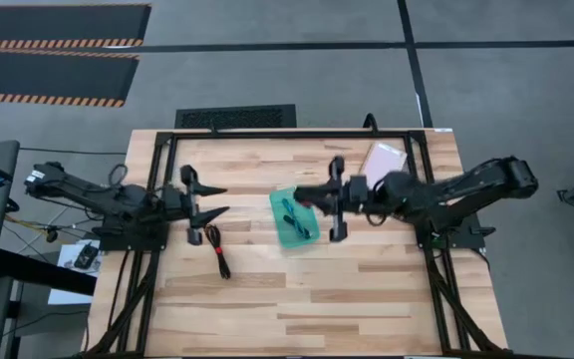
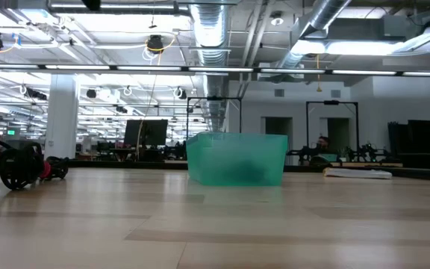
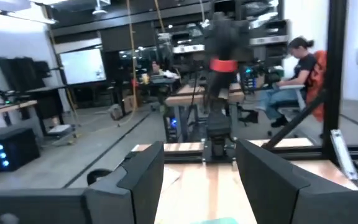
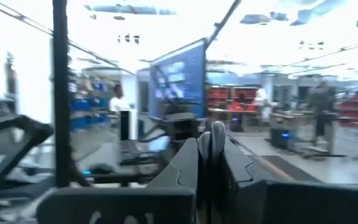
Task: Pick and place USB-C Cables
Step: Put the right black charger cable into the green bin
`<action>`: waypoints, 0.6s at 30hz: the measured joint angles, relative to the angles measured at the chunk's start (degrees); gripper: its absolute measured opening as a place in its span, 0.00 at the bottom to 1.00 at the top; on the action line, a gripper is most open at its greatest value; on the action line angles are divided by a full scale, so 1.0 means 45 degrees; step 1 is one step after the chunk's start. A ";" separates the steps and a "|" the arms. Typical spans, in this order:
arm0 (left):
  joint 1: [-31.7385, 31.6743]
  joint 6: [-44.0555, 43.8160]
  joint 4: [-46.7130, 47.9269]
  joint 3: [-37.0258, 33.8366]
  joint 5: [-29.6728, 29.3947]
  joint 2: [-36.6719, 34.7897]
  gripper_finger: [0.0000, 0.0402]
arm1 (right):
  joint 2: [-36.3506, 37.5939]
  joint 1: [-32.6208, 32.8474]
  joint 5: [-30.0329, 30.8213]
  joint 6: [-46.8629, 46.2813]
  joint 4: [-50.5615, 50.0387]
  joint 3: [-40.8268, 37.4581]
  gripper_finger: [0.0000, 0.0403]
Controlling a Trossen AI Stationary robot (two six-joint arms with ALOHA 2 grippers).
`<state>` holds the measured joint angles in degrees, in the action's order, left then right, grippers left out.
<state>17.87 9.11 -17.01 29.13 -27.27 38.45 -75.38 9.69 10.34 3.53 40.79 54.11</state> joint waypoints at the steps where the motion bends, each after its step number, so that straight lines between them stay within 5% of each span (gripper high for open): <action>1: -0.0116 -0.0123 -0.0357 -0.0056 0.0117 0.0441 0.47 | -0.0331 0.0071 -0.0033 -0.0112 0.0495 -0.0174 0.08; 14: -0.1443 -0.1153 -0.4650 -0.0046 0.3899 0.4644 0.63 | -0.3945 0.0239 -0.0989 -0.0895 0.3757 0.0477 0.08; 18: -0.1645 -0.1360 -0.5356 -0.0046 0.4016 0.5322 0.68 | -0.4484 0.0208 -0.1285 -0.1127 0.3869 0.0868 0.08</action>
<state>10.46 2.99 -41.11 28.93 -9.20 62.41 -95.56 10.62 4.56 -1.54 58.20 58.02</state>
